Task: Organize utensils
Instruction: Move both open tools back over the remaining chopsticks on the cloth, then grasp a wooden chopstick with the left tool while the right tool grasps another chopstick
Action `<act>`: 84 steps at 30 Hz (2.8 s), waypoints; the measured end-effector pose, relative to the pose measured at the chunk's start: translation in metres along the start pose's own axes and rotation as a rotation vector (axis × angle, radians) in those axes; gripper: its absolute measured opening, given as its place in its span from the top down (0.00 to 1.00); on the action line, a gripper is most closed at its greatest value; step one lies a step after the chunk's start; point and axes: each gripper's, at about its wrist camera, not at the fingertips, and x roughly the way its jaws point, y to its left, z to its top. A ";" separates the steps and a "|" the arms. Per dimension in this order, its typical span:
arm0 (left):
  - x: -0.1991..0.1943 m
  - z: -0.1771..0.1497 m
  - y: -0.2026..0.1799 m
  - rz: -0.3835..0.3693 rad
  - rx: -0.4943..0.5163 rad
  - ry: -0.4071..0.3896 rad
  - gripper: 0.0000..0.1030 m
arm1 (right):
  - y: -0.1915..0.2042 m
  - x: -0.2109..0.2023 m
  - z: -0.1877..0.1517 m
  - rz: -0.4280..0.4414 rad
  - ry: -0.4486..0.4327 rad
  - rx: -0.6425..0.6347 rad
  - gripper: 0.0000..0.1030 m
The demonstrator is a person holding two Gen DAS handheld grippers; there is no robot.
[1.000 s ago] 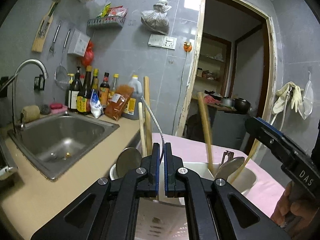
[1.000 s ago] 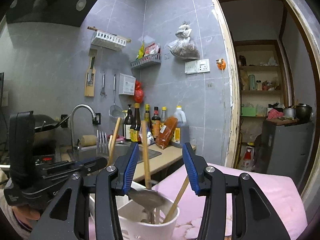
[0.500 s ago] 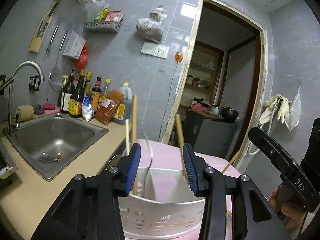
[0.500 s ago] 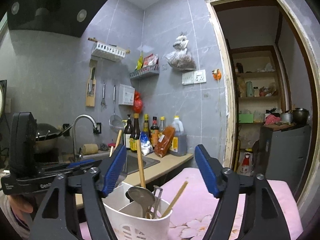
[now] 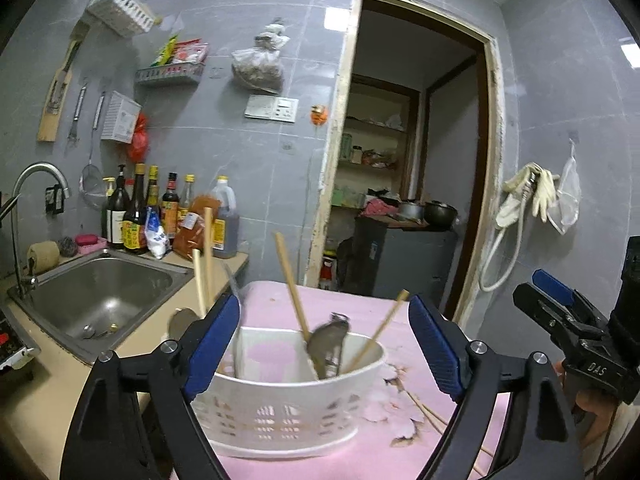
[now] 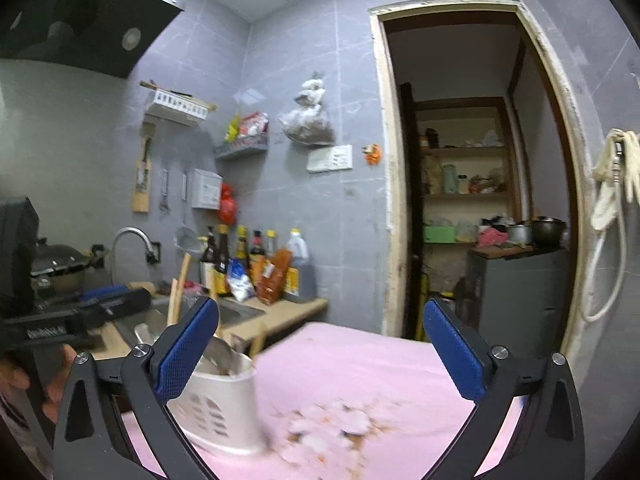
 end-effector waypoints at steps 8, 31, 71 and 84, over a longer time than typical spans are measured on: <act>0.015 -0.029 -0.032 -0.082 0.036 0.124 0.18 | -0.032 -0.026 -0.028 -0.097 0.146 -0.036 0.00; 0.101 -0.088 -0.080 -0.272 0.024 0.662 0.50 | -0.045 0.005 -0.125 0.067 0.779 0.036 0.58; 0.169 -0.105 -0.099 -0.330 -0.056 0.870 0.96 | -0.077 0.074 -0.129 0.010 0.961 -0.061 0.96; 0.098 -0.067 -0.093 -0.342 -0.015 0.557 0.98 | -0.055 0.005 -0.082 -0.003 0.583 0.033 0.97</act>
